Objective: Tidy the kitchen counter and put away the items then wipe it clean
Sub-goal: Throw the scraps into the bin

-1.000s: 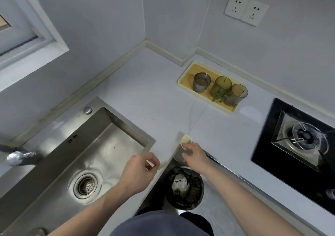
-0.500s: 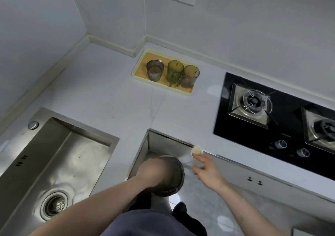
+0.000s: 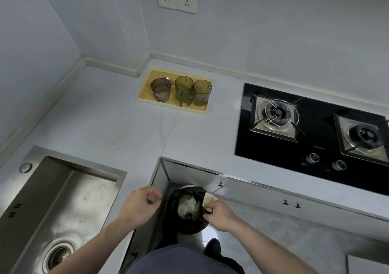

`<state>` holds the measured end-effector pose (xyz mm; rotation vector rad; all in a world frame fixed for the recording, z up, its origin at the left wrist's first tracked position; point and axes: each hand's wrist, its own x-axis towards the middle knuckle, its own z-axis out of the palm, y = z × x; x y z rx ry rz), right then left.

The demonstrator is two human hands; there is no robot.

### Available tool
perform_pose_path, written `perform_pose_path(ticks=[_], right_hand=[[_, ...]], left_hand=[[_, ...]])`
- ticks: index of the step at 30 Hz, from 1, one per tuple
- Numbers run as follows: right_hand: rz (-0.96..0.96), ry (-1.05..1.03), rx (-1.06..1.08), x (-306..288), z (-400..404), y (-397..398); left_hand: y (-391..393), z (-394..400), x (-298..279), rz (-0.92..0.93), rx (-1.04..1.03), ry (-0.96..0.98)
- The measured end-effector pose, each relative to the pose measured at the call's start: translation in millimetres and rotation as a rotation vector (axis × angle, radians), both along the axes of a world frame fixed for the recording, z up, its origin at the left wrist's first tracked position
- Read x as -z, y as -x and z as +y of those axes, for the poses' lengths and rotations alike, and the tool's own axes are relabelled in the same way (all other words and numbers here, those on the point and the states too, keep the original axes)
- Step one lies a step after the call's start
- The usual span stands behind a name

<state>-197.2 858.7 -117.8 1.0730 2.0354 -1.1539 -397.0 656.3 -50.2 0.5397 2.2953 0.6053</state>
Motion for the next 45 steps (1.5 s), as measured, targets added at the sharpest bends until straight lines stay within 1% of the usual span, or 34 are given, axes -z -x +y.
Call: perform_pose_path(ticks=[3,6,10,12,16,21,23,27,30,37,41,45], right_hand=[[-0.044,0.051,-0.006,-1,-9,15],[-0.083,0.06,-0.015,2,-16,15],[-0.062,-0.003,0.038,-3,-23,0],[-0.017,-0.018,0.077,-9,-20,-10],[0.079,-0.045,0.236,-34,-13,-25],[0.256,-0.12,0.434,-71,-1,-45],[0.311,-0.158,0.468,-85,2,-54],[0.425,-0.186,0.529,-108,8,-87],[0.48,-0.211,0.549,-119,15,-121],[0.548,-0.285,0.53,-129,39,-229],[0.535,-0.309,0.508,-136,55,-285],[0.546,-0.332,0.526,-146,69,-336]], left_hand=[[-2,0,-7,0.006,0.003,-0.014],[0,-3,-11,0.017,0.025,-0.016],[5,-3,-17,0.051,0.102,-0.005],[7,1,-20,0.052,0.167,0.001],[13,20,-23,0.043,0.325,-0.026],[9,58,-35,0.122,0.53,-0.074],[1,73,-44,0.154,0.585,-0.087],[-32,98,-69,0.194,0.648,-0.224],[-65,111,-82,0.209,0.686,-0.276],[-162,142,-105,0.234,0.707,-0.329],[-214,158,-111,0.253,0.684,-0.379],[-265,171,-118,0.252,0.714,-0.42]])
